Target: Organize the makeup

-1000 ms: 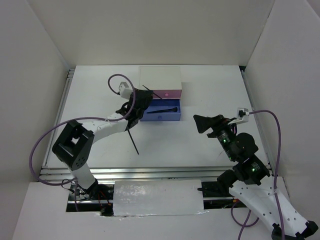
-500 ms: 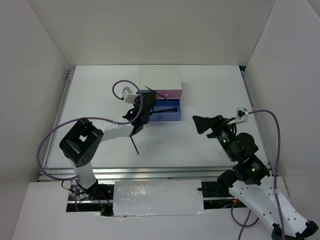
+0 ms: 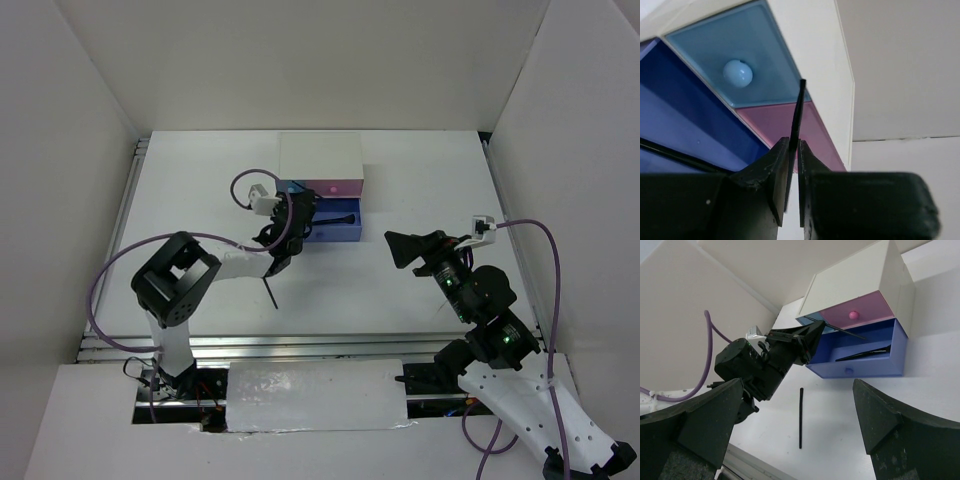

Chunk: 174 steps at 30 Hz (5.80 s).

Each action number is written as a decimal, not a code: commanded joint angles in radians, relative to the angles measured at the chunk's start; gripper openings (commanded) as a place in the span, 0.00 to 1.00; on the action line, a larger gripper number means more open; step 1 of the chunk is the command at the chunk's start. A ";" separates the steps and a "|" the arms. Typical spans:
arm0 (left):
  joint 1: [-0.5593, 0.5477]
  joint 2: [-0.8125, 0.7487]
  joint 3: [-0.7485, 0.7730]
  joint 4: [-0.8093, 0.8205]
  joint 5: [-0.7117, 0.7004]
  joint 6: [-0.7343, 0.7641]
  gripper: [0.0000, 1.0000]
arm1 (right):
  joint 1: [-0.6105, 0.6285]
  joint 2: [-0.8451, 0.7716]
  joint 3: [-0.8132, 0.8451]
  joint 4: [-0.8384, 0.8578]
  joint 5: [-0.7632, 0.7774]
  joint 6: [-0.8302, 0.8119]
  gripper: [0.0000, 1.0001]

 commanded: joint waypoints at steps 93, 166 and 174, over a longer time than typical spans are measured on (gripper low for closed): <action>0.166 -0.536 0.004 -1.030 0.389 0.352 0.00 | -0.006 0.048 -0.012 0.072 -0.043 -0.013 0.98; -0.040 -0.462 0.114 -0.770 -0.057 0.208 0.99 | -0.011 0.133 -0.071 0.161 -0.132 0.136 0.94; -0.023 -0.723 0.218 -1.295 0.031 0.390 0.99 | -0.003 0.415 -0.335 0.653 -0.105 0.527 0.00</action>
